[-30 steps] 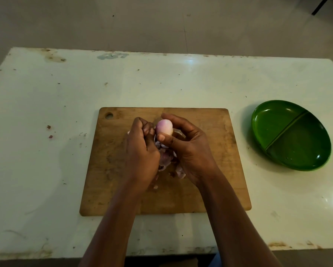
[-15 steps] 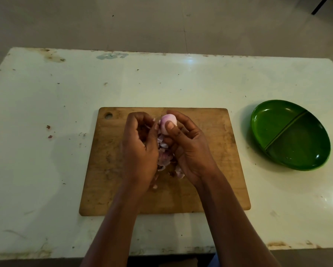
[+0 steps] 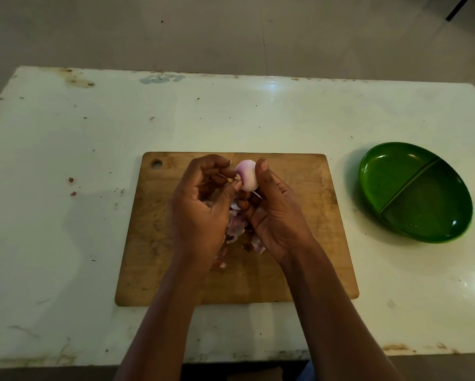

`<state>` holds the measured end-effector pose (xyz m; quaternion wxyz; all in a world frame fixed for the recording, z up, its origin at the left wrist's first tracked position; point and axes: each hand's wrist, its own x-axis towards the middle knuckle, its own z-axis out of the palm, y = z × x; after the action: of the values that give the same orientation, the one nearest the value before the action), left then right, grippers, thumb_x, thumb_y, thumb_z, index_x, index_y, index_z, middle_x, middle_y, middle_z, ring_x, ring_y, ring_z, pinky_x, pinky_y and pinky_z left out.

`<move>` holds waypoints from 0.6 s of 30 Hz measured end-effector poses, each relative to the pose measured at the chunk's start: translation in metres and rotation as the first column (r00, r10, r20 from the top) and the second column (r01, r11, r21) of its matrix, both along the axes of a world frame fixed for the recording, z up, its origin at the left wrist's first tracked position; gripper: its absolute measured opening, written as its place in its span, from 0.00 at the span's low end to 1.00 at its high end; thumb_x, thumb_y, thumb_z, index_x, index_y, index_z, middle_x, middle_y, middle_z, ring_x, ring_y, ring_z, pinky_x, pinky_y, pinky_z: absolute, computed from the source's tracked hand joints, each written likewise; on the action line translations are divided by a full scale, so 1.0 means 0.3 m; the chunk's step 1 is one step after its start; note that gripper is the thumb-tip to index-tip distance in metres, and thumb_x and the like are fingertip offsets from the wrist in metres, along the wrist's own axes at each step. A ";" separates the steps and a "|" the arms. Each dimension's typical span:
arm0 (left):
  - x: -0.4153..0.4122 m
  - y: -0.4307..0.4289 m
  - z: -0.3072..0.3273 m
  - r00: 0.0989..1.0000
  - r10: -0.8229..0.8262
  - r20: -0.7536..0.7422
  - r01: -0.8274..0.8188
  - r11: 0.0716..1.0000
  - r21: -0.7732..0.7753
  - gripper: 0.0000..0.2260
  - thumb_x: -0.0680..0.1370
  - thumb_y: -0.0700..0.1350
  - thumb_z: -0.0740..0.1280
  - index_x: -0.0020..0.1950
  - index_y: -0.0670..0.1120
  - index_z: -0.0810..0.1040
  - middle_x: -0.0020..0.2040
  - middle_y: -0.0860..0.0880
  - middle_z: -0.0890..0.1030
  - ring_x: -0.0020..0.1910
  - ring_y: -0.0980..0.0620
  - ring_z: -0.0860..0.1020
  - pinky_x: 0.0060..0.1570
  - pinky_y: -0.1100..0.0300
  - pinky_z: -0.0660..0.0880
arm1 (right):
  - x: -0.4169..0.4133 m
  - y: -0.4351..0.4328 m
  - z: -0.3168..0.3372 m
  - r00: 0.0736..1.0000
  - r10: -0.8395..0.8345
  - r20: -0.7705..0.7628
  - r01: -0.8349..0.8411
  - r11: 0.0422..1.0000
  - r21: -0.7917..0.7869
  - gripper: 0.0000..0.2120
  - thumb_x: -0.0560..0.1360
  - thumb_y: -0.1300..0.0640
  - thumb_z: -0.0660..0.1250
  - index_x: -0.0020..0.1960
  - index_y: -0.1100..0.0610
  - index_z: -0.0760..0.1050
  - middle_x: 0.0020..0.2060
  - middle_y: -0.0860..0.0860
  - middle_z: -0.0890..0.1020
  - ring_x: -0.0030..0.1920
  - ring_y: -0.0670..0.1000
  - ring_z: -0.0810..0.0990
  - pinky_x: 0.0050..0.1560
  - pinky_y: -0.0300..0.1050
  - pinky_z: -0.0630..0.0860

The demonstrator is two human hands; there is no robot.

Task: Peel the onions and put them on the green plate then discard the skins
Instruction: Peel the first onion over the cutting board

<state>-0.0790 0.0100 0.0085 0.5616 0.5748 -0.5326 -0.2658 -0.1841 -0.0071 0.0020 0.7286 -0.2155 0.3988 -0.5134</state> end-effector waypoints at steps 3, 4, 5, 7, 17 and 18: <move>0.005 0.000 -0.002 1.000 -0.003 0.004 0.003 1.000 0.002 0.13 0.71 0.35 0.73 0.52 0.46 0.75 0.44 0.57 0.80 0.44 0.61 0.80 0.43 0.71 0.75 | 0.000 -0.002 -0.001 1.000 0.005 -0.003 -0.005 1.000 0.008 0.19 0.69 0.49 0.66 0.51 0.62 0.79 0.41 0.55 0.83 0.42 0.50 0.81 0.44 0.41 0.80; 0.006 0.001 -0.002 1.000 -0.001 0.004 0.001 1.000 0.006 0.13 0.71 0.35 0.73 0.51 0.47 0.75 0.44 0.57 0.80 0.43 0.61 0.80 0.43 0.71 0.75 | -0.001 -0.002 -0.002 1.000 0.005 -0.001 -0.005 1.000 0.009 0.19 0.69 0.50 0.66 0.52 0.63 0.79 0.41 0.55 0.83 0.42 0.50 0.82 0.45 0.41 0.80; 0.006 0.001 -0.001 1.000 0.001 0.002 -0.001 1.000 0.011 0.14 0.71 0.35 0.73 0.51 0.47 0.75 0.44 0.57 0.80 0.43 0.61 0.80 0.43 0.71 0.75 | -0.002 -0.003 -0.003 1.000 0.004 0.002 -0.004 1.000 0.008 0.19 0.69 0.50 0.66 0.52 0.63 0.79 0.42 0.55 0.84 0.42 0.50 0.82 0.45 0.40 0.80; 0.007 0.001 -0.001 1.000 0.005 -0.003 -0.004 1.000 0.025 0.14 0.71 0.34 0.73 0.51 0.47 0.75 0.43 0.57 0.80 0.43 0.61 0.80 0.42 0.72 0.74 | -0.003 -0.003 -0.006 1.000 0.007 0.000 -0.007 1.000 0.003 0.19 0.69 0.50 0.67 0.53 0.63 0.79 0.43 0.55 0.84 0.43 0.50 0.82 0.45 0.40 0.81; 0.007 0.012 -0.009 0.989 0.022 0.146 -0.049 0.981 0.186 0.11 0.76 0.36 0.68 0.43 0.49 0.68 0.38 0.54 0.74 0.39 0.68 0.74 0.37 0.76 0.71 | -0.007 -0.009 -0.019 0.999 0.024 0.024 -0.024 1.000 -0.011 0.24 0.68 0.57 0.69 0.61 0.66 0.75 0.52 0.59 0.82 0.52 0.55 0.81 0.58 0.48 0.77; 0.007 0.011 -0.011 0.989 0.015 0.149 -0.045 0.980 0.195 0.08 0.76 0.36 0.68 0.44 0.47 0.70 0.39 0.56 0.75 0.39 0.70 0.74 0.37 0.77 0.70 | -0.006 -0.009 -0.018 0.999 0.024 0.045 -0.024 1.000 -0.016 0.26 0.67 0.57 0.70 0.62 0.66 0.74 0.53 0.60 0.82 0.53 0.55 0.81 0.59 0.48 0.77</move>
<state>-0.0770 0.0133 0.0053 0.4647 0.6538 -0.5348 -0.2658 -0.1859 -0.0099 -0.0034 0.7419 -0.2141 0.3757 -0.5124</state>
